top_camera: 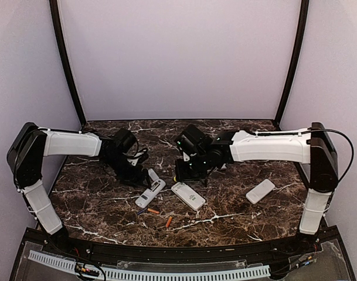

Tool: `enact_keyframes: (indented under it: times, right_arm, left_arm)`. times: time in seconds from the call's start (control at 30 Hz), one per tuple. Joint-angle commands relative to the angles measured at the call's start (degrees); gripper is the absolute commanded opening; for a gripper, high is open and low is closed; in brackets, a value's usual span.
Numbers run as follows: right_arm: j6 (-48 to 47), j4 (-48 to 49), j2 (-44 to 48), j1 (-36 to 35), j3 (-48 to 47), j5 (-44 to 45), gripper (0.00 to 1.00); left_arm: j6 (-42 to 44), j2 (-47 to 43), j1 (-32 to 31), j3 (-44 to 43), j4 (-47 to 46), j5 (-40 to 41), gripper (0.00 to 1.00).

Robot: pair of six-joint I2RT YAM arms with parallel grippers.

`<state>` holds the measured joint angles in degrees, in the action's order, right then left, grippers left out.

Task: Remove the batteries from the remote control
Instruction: Remove the battery from the remote control without the battery cover.

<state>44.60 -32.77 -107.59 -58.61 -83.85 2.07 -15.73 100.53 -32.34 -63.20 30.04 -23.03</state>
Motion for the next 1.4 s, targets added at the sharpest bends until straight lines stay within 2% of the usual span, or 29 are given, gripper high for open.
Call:
enact_keyframes:
  times: [0.0,0.13,0.37,0.5,0.73,1.37]
  right_arm:
    - [4.3,-1.1,4.0,0.4,-0.8,-0.6,0.00]
    - [7.9,0.5,4.6,0.3,-0.3,-3.5,0.00]
    - [12.4,4.9,1.6,0.4,-0.6,-10.8,0.00]
    - [14.1,5.9,0.6,0.4,-1.0,-11.3,0.00]
    - [16.1,1.9,-2.1,0.4,-3.8,-11.3,0.00]
    - [17.9,4.2,-6.4,0.5,-4.8,-13.4,0.00]
  left_arm:
    - [-2.4,-4.5,-0.2,2.9,0.1,3.1,0.71]
    - [-4.8,-7.5,-1.8,5.3,-1.0,5.8,0.71]
    - [-10.6,-10.1,-3.7,11.7,-6.7,5.1,0.66]
    - [-11.5,-10.3,-5.3,13.3,-8.4,5.7,0.65]
    - [-10.4,-10.7,-7.2,14.1,-9.7,8.5,0.68]
    - [-9.7,-7.8,-10.6,14.1,-10.6,13.9,0.66]
